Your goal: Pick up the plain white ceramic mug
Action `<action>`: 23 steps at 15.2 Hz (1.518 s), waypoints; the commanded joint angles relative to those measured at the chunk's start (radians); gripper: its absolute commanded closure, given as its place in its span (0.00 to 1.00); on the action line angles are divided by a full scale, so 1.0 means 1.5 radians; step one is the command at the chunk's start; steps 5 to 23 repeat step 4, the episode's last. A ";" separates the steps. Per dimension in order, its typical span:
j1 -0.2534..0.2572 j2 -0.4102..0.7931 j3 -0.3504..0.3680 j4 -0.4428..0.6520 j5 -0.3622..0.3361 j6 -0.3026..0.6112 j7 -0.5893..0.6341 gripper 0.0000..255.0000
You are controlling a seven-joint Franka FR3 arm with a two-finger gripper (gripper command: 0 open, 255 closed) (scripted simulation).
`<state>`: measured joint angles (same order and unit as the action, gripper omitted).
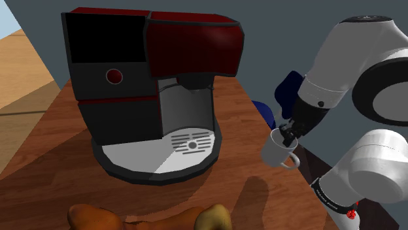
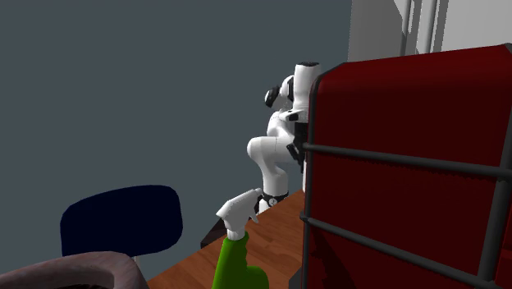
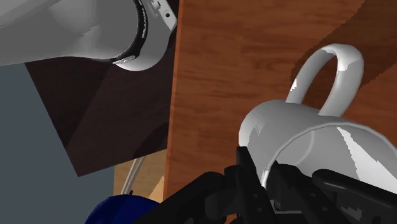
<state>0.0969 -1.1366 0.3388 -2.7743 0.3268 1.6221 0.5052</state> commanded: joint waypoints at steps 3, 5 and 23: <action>-0.006 0.004 -0.011 0.030 -0.011 -0.026 0.000 1.00; -0.006 0.004 -0.011 0.030 -0.011 -0.026 0.000 1.00; -0.006 0.004 -0.011 0.030 -0.011 -0.026 0.000 1.00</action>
